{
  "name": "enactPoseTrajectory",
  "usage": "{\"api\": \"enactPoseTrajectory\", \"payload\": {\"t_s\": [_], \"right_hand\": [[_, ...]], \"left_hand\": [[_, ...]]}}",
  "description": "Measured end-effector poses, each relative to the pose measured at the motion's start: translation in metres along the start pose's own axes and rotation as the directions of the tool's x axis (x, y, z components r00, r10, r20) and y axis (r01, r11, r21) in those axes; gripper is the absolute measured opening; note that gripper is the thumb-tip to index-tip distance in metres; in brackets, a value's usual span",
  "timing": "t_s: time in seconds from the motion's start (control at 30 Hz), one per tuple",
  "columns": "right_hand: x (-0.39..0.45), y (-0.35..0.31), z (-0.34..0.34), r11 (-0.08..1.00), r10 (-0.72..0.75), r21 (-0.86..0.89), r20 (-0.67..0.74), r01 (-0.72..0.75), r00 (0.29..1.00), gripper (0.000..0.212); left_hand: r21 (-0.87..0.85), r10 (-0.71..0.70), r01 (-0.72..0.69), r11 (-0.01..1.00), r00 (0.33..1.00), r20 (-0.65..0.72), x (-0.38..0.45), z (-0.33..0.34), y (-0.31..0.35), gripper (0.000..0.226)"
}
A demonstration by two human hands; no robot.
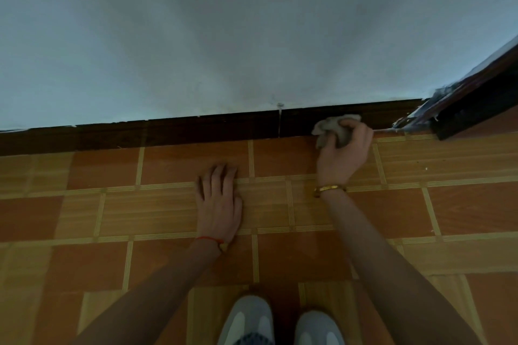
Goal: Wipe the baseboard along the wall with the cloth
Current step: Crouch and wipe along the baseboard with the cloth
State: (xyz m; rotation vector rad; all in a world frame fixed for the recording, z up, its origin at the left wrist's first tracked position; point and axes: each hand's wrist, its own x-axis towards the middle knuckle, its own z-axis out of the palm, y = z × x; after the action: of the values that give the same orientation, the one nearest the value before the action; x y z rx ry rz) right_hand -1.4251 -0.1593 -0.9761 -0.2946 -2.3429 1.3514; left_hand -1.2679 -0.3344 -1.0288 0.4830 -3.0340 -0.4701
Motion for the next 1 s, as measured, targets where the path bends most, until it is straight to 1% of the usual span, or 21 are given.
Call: {"api": "enactPoseTrajectory", "payload": {"t_s": [0.03, 0.1, 0.17, 0.2, 0.23, 0.3, 0.33, 0.43, 0.5, 0.6, 0.63, 0.7, 0.73, 0.77, 0.8, 0.83, 0.9, 1.0], "right_hand": [[0.004, 0.005, -0.003, 1.0, 0.002, -0.02, 0.001, -0.002, 1.0, 0.027], [0.0, 0.006, -0.001, 0.999, -0.026, -0.023, 0.049, 0.027, 0.998, 0.027], [-0.017, 0.004, 0.009, 0.995, -0.079, -0.041, 0.163, 0.087, 0.983, 0.028], [-0.028, 0.003, 0.015, 0.99, -0.113, -0.053, 0.25, 0.131, 0.962, 0.029], [-0.037, 0.003, 0.023, 0.981, -0.154, -0.058, 0.346, 0.185, 0.926, 0.031], [-0.051, 0.004, 0.034, 0.946, -0.252, -0.06, 0.484, 0.319, 0.838, 0.033], [-0.052, 0.005, 0.037, 0.927, -0.285, -0.065, 0.516, 0.369, 0.808, 0.034], [-0.043, 0.014, 0.029, 0.887, -0.338, -0.082, 0.556, 0.455, 0.759, 0.037], [-0.028, 0.027, 0.015, 0.872, -0.342, -0.119, 0.548, 0.475, 0.764, 0.039], [0.006, 0.056, -0.013, 0.862, -0.298, -0.238, 0.477, 0.448, 0.827, 0.034], [0.02, 0.067, -0.024, 0.866, -0.261, -0.291, 0.43, 0.407, 0.864, 0.032], [0.047, 0.083, -0.046, 0.886, -0.125, -0.404, 0.266, 0.229, 0.956, 0.034], [0.061, 0.089, -0.055, 0.891, -0.064, -0.434, 0.17, 0.133, 0.983, 0.036], [0.072, 0.093, -0.061, 0.894, -0.021, -0.443, 0.099, 0.063, 0.995, 0.038], [0.079, 0.094, -0.064, 0.894, 0.009, -0.447, 0.067, 0.022, 0.998, 0.039], [0.081, 0.093, -0.064, 0.891, 0.02, -0.454, 0.064, 0.012, 0.998, 0.038], [0.075, 0.086, -0.059, 0.893, 0.002, -0.448, 0.089, 0.038, 0.996, 0.035], [0.049, 0.072, -0.046, 0.909, -0.006, -0.409, 0.187, 0.083, 0.982, 0.03]], "left_hand": [[0.005, 0.003, -0.003, 1.0, 1.0, 0.006, 0.0, 0.0, 0.0, 0.053], [0.007, 0.01, -0.01, 1.0, 1.0, 0.014, 0.0, 0.002, 0.002, 0.053], [0.008, 0.006, -0.006, 1.0, 1.0, 0.014, 0.001, 0.004, 0.007, 0.053], [0.009, -0.001, 0.0, 1.0, 1.0, 0.009, 0.003, 0.004, 0.009, 0.054], [0.007, -0.004, 0.004, 1.0, 1.0, 0.003, 0.004, 0.005, 0.011, 0.054], [0.001, 0.01, -0.01, 1.0, 1.0, 0.001, 0.006, 0.004, 0.015, 0.054], [0.001, 0.026, -0.026, 1.0, 1.0, 0.005, 0.006, 0.004, 0.016, 0.054], [0.015, 0.082, -0.082, 0.997, 0.997, 0.012, 0.008, 0.005, 0.021, 0.053], [0.018, 0.097, -0.097, 0.995, 0.995, 0.013, 0.008, 0.006, 0.025, 0.053], [-0.002, 0.107, -0.107, 0.994, 0.994, 0.006, 0.011, 0.006, 0.032, 0.053], [-0.012, 0.112, -0.112, 0.994, 0.994, 0.001, 0.012, 0.005, 0.034, 0.053], [-0.021, 0.126, -0.126, 0.992, 0.992, -0.007, 0.013, 0.004, 0.037, 0.053], [-0.021, 0.13, -0.13, 0.991, 0.992, -0.006, 0.014, 0.004, 0.037, 0.053], [-0.022, 0.131, -0.131, 0.991, 0.991, 0.0, 0.014, 0.004, 0.037, 0.053], [-0.022, 0.129, -0.129, 0.991, 0.992, 0.008, 0.014, 0.004, 0.037, 0.053], [-0.021, 0.126, -0.126, 0.992, 0.992, 0.014, 0.014, 0.004, 0.037, 0.053], [-0.018, 0.125, -0.124, 0.992, 0.992, 0.021, 0.014, 0.004, 0.037, 0.053], [-0.003, 0.133, -0.133, 0.991, 0.991, 0.016, 0.016, 0.004, 0.037, 0.053]]}}
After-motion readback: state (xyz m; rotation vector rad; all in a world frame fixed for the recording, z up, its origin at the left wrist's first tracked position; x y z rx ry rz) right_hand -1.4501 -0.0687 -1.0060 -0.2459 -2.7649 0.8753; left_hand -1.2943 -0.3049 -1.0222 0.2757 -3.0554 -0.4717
